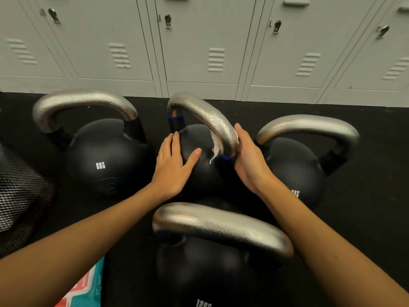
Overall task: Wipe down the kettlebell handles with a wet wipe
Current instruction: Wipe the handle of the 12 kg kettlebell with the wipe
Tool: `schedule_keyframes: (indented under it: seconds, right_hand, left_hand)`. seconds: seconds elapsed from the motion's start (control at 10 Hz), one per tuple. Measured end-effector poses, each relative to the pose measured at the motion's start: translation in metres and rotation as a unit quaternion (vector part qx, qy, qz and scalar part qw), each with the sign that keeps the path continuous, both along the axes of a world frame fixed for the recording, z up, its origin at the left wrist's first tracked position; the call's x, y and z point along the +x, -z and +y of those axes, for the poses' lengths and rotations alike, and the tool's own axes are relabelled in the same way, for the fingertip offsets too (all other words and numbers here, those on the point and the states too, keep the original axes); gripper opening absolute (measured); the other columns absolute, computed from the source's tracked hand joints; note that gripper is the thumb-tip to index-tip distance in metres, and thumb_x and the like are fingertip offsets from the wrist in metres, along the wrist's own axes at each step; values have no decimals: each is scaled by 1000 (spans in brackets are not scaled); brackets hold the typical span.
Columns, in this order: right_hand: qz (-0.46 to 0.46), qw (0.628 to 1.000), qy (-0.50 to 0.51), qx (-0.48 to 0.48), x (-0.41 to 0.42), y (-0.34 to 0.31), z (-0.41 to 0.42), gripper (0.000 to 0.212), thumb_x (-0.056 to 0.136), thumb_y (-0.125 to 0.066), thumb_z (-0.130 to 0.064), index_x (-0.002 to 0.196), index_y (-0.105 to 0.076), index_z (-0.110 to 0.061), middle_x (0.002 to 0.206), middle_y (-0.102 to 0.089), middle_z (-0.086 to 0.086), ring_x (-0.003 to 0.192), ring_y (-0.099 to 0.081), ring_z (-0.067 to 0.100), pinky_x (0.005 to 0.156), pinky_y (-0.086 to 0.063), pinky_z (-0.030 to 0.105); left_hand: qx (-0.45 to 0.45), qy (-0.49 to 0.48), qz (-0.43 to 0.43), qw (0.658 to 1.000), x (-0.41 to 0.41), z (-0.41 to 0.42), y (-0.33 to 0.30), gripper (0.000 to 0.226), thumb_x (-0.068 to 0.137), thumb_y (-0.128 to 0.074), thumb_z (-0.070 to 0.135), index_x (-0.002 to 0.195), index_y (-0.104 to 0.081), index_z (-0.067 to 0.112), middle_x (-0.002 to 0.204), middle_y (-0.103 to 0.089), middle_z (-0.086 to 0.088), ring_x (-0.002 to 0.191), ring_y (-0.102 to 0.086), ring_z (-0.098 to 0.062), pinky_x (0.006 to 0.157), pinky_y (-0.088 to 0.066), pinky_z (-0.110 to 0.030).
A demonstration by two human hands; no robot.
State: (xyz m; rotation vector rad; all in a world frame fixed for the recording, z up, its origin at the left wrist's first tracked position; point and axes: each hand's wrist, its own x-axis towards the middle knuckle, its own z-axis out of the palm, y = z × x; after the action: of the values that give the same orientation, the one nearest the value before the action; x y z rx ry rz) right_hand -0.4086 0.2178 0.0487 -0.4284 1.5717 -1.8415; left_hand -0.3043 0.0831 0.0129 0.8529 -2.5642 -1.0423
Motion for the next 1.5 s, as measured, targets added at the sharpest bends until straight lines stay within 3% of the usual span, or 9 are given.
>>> schedule_keyframes:
  seconds: [0.1,0.3,0.5,0.9,1.0,1.2,1.3,1.4,1.5]
  right_hand:
    - [31,999,-7,-12,11,9,15,38,107,-31,-30,120,-65,-19,118,-70,-2,117,-60,6,106,-41,25]
    - [174,985,20,2,31,33,49,45,103,-42,-32,147,-43,-20,147,-49,-10,138,-40,4,118,-30,33]
    - [284,954,98,-11,36,29,43,50,92,-61,-28,140,-47,-29,145,-52,-6,136,-45,6,113,-39,35]
    - [208,975,76,-22,18,23,39,53,79,-75,-5,129,-60,-1,116,-72,6,111,-67,16,99,-52,34]
    - [237,969,68,-26,10,5,35,57,79,-74,-12,133,-58,-5,121,-69,3,112,-66,11,95,-53,25]
    - [201,979,12,-10,13,25,38,29,95,-57,-19,121,-66,-8,112,-72,-3,107,-65,7,90,-47,20]
    - [161,987,-7,6,11,31,38,39,95,-49,-48,87,-72,-17,91,-68,-7,92,-61,7,91,-43,32]
    - [89,996,-9,-5,4,10,24,53,95,-38,-62,103,-75,-24,114,-72,6,116,-63,18,109,-39,38]
    - [129,990,-26,43,-4,-13,4,85,90,-24,-73,108,-69,-3,115,-63,29,116,-60,31,111,-38,40]
  left_hand:
    - [7,6,-3,1000,1,-1,-1,78,95,-38,56,154,-3,19,160,-1,0,147,1,-17,120,-4,-38]
    - [5,7,4,1000,1,-1,1,77,95,-38,54,153,-3,18,160,-1,-2,147,1,-17,120,-3,-35]
    - [3,5,11,1000,1,-1,3,77,95,-39,54,153,-3,18,160,-1,-2,147,1,-17,120,-4,-37]
    - [5,9,9,1000,2,-2,3,77,95,-38,55,154,-3,20,160,0,-1,147,2,-16,120,-3,-36]
    - [5,9,10,1000,2,-2,4,77,95,-37,56,154,-3,20,160,-1,0,147,2,-16,120,-4,-36]
    - [7,11,12,1000,3,-3,5,77,94,-37,57,153,-3,21,160,0,0,147,2,-15,120,-4,-37]
    - [9,14,11,1000,3,-3,4,77,95,-38,56,153,-2,22,160,0,0,147,2,-15,120,-3,-35]
    - [11,16,10,1000,4,-4,4,77,95,-38,56,153,-2,22,160,1,1,147,3,-15,119,-3,-35]
    - [9,18,11,1000,4,-3,4,76,95,-37,55,153,-2,22,160,1,1,147,3,-14,120,-3,-35]
